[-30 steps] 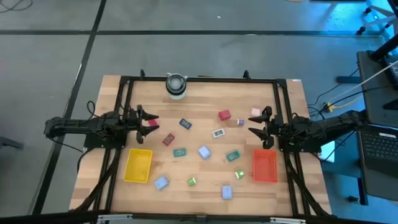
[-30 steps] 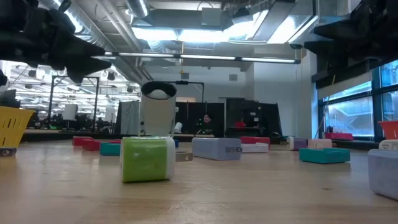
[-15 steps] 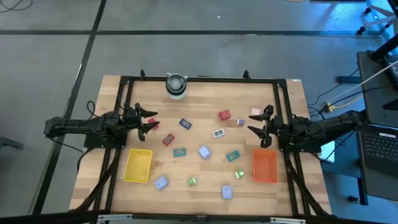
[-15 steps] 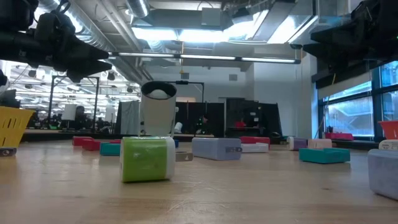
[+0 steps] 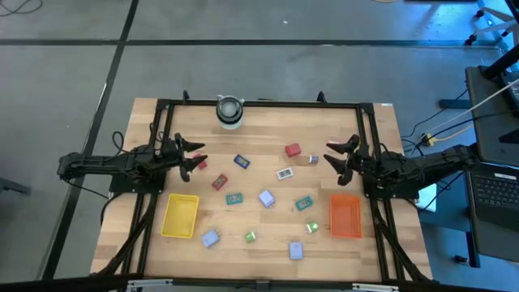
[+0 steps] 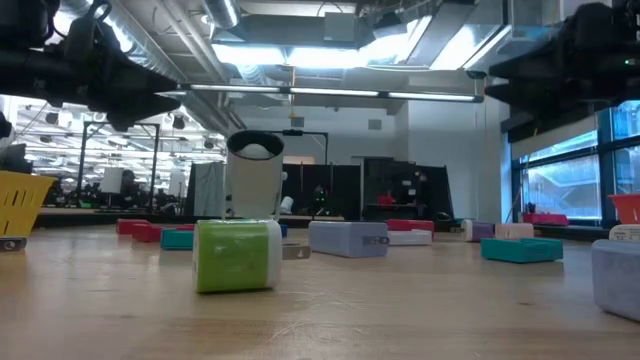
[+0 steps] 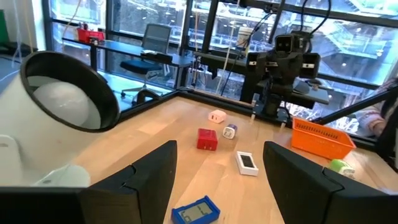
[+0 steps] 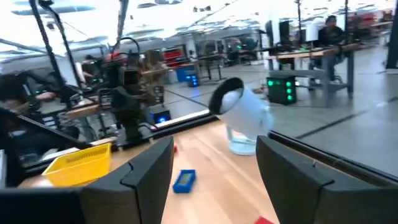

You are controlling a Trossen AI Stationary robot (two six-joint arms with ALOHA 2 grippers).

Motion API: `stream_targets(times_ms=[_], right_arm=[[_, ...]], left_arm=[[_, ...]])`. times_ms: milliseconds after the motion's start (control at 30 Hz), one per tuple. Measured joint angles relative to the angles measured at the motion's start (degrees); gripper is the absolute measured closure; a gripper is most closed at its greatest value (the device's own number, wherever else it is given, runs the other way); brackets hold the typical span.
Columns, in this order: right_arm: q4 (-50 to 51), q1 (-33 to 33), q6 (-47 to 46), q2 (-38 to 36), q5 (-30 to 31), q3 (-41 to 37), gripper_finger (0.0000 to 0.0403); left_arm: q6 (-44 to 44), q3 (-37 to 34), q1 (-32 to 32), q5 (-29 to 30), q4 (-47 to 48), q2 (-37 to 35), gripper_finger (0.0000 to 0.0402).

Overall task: Pick & Place Office items
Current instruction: Put the pink charger adapter into the orange basket

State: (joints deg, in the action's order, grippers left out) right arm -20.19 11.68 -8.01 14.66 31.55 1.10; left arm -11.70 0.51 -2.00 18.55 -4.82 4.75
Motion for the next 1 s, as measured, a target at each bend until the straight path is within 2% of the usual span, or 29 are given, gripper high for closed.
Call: stream_targets(times_ms=[100,233,400,500,667,800,1000], right_arm=[[4.79,-0.32,-0.7,0.02,4.65,2.88,0.0159],[18.12,-0.52,-2.83,0.41,10.48,10.57,0.0141],[33.87,-0.52,-9.28,4.81,12.51,23.27,0.0137],[47.39,-0.81,-14.96,9.09,12.78,30.96,0.0137],[64.6,-2.59,-20.23,17.72,11.62,39.82,0.0137],[69.7,-4.33,-16.54,23.01,9.21,44.47,0.014],[69.03,-5.37,-7.02,27.71,12.77,45.15,0.0158]], left_arm=[[0.31,0.0,0.0,0.45,0.43,0.0,0.0166],[0.35,0.0,0.0,0.31,0.61,0.0,0.0166],[0.46,0.0,0.0,-0.29,1.41,0.0,0.0166],[0.46,0.0,0.0,-0.62,1.56,0.02,0.0166],[0.46,0.0,0.0,-2.24,1.59,0.02,0.0166],[0.46,0.0,0.0,-2.22,1.59,0.02,0.0166],[0.41,0.0,0.0,-2.19,1.59,0.02,0.0166]])
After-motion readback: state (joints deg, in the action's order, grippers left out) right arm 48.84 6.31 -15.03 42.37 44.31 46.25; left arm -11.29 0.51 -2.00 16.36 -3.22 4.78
